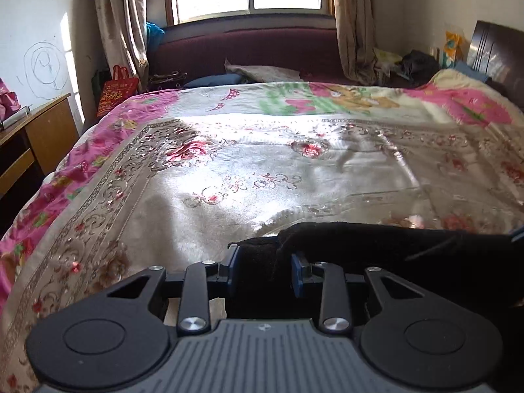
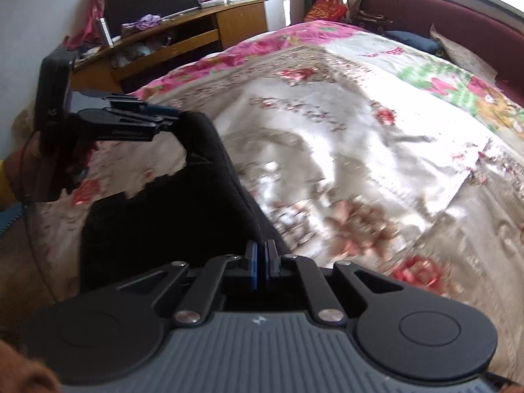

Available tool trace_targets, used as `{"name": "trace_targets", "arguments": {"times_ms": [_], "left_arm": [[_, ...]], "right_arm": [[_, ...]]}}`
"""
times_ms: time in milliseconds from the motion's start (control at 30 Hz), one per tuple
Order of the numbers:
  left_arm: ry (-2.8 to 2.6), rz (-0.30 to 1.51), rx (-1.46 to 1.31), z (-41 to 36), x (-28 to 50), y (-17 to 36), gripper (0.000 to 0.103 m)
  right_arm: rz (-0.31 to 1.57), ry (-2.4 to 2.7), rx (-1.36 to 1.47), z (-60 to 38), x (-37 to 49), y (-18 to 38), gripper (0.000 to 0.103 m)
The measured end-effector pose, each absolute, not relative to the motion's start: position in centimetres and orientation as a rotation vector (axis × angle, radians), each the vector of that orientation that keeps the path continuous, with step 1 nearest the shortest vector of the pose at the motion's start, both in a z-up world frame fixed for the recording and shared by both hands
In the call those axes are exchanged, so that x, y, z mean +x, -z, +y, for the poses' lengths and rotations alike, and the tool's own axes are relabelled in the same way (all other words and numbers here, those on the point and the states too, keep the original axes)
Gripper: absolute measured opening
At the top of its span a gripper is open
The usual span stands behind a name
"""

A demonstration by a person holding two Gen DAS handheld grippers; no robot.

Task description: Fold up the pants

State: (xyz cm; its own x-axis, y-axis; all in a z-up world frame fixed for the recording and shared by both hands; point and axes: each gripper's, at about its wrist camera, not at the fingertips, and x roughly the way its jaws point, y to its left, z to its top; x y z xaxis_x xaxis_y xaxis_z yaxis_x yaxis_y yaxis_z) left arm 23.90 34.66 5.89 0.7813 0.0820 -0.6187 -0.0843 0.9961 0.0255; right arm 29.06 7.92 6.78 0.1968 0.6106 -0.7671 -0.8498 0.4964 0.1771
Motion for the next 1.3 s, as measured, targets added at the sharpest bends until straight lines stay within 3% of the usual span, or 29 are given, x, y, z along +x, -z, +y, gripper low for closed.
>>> {"name": "trace_targets", "arguments": {"times_ms": [100, 267, 433, 600, 733, 867, 1000, 1133, 1167, 1233, 1300], "left_arm": [[-0.098, 0.667, -0.041, 34.2, 18.0, -6.1, 0.046], [-0.174, 0.756, -0.093, 33.5, 11.2, -1.8, 0.046], [-0.25, 0.77, -0.112, 32.8, 6.6, 2.3, 0.045], [-0.277, 0.709, -0.063, 32.5, 4.4, 2.4, 0.054], [-0.283, 0.691, -0.021, 32.3, 3.6, 1.6, 0.055], [-0.276, 0.645, -0.045, 32.8, 2.1, 0.8, 0.057], [-0.248, 0.586, 0.02, 32.7, 2.6, 0.3, 0.079], [-0.195, 0.637, 0.164, 32.2, 5.1, 1.9, 0.08], [-0.18, 0.651, 0.187, 32.4, 5.5, 2.3, 0.079], [-0.135, 0.674, 0.198, 32.6, 6.1, 2.6, 0.064], [-0.093, 0.689, 0.19, 32.8, 6.6, 2.4, 0.058]], "right_arm": [[0.964, -1.13, -0.278, 7.3, 23.4, -5.9, 0.005], [1.11, -1.227, -0.255, 8.4, 16.4, 0.7, 0.005], [1.012, -1.21, -0.318, 8.4, 13.4, 4.6, 0.007], [0.893, -1.111, -0.362, 7.9, 10.1, 3.0, 0.013], [0.814, -1.089, -0.441, 8.4, 7.9, 0.9, 0.017], [0.698, -1.099, -0.477, 10.6, 6.9, -0.2, 0.042], [0.592, -1.123, -0.561, 14.6, 6.0, 0.9, 0.042], [0.566, -1.108, -0.636, 18.3, 6.0, 2.2, 0.041], [0.557, -1.09, -0.655, 19.0, 6.2, 2.7, 0.04], [0.564, -1.049, -0.685, 20.3, 6.5, 3.7, 0.037], [0.621, -1.028, -0.657, 21.1, 6.9, 4.0, 0.012]]}}
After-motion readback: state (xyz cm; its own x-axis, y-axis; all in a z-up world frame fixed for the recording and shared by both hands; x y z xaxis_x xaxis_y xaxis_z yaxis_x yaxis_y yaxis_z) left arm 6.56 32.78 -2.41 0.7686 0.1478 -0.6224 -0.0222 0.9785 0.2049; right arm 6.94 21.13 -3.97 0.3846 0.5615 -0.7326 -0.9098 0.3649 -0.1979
